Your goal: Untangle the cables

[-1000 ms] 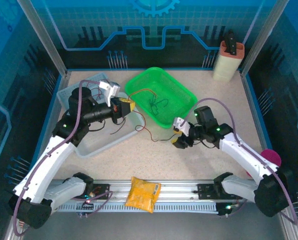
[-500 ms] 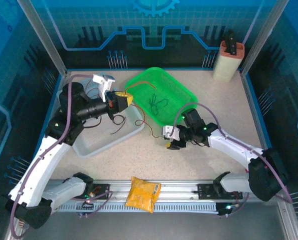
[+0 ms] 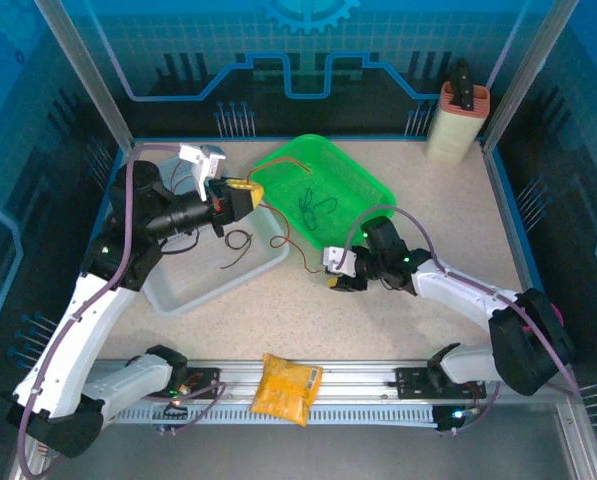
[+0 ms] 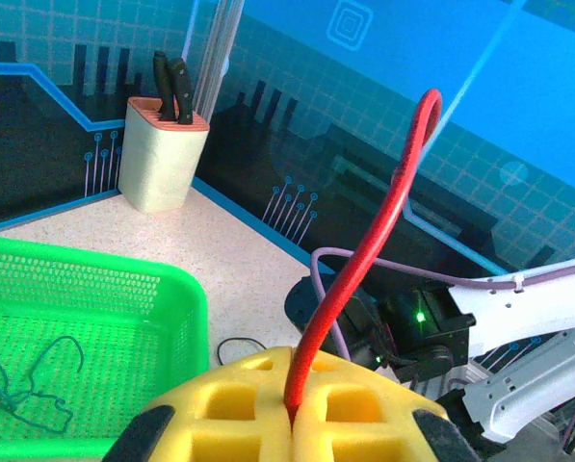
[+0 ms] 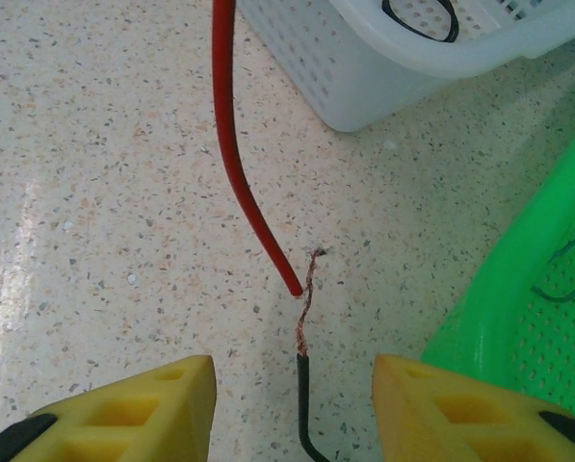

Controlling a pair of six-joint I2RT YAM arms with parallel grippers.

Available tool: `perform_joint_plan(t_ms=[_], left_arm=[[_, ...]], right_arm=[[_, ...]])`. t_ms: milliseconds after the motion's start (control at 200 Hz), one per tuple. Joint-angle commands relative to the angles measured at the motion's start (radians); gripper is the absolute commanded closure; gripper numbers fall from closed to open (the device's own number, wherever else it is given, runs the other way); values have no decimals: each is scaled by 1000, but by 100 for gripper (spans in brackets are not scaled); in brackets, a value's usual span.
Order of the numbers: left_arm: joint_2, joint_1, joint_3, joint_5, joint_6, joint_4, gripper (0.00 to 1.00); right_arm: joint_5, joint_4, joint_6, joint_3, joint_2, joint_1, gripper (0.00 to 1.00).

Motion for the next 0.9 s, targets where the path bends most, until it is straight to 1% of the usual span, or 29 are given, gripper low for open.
perform_joint_plan(t_ms=[0, 110, 220, 300, 435, 685, 895], left_arm=[[-7, 9, 38, 3, -1, -16, 100], [-6, 11, 35, 1, 0, -15, 100], [-4, 10, 35, 3, 0, -17, 100], [-4, 9, 36, 3, 0, -15, 100], [-4, 10, 28, 2, -6, -2, 100], [-4, 10, 36, 1, -17, -6, 100], [-15, 9, 24, -7, -21, 0, 100]], right_arm=[[-4, 38, 9, -7, 19, 15, 55], [-18, 33, 7, 6, 44, 16, 59], [27, 50, -1, 6, 56, 24, 60], [35, 73, -4, 0, 51, 23, 61], [30, 80, -6, 1, 51, 24, 64], [13, 90, -6, -3, 55, 24, 64], [-10, 96, 2, -1, 72, 24, 67]])
